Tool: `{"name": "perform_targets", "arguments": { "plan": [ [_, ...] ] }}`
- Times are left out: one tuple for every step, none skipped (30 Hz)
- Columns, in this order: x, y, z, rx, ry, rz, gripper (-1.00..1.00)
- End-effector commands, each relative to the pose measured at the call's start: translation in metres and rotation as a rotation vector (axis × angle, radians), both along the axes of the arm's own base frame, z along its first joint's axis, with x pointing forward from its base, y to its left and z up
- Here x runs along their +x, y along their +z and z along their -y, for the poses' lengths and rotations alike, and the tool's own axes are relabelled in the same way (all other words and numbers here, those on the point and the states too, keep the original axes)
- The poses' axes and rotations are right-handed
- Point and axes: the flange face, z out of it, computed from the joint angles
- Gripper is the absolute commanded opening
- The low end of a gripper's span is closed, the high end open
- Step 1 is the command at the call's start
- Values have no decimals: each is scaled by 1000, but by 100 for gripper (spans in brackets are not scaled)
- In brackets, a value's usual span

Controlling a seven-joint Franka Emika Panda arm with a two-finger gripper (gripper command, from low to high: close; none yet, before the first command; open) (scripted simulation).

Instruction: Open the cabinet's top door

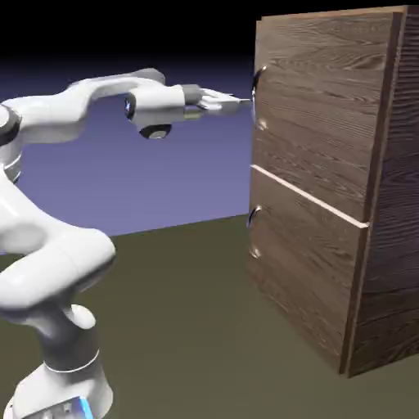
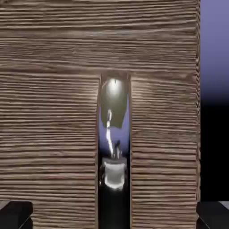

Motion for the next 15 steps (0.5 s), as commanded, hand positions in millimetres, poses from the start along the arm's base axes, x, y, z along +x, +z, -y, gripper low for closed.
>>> {"name": "perform_targets", "arguments": {
  "plan": [
    [9,0,1,0,0,0,0],
    [20,-1,2,-1,0,-1,0],
    [22,-1,2,-1,0,-2,0],
    [22,-1,2,-1,0,-2,-100],
    [22,-1,2,-1,0,-2,-100],
    [15,-1,4,-1,16,-2,-100],
    [8,-1,6,-1,34,-2,-100],
    [0,-1,9,0,53,-1,-100],
    [-8,-1,12,0,72,-2,-100],
    [-15,-1,15,-1,90,-2,-100],
    [-22,-1,18,-1,108,-2,-100],
    [-29,-1,21,-1,127,-2,-100],
    [-38,-1,25,-1,148,-2,-100],
    [-46,-1,29,0,169,-2,-100],
    [-53,-1,33,-1,188,-2,-100]
  ]
}}
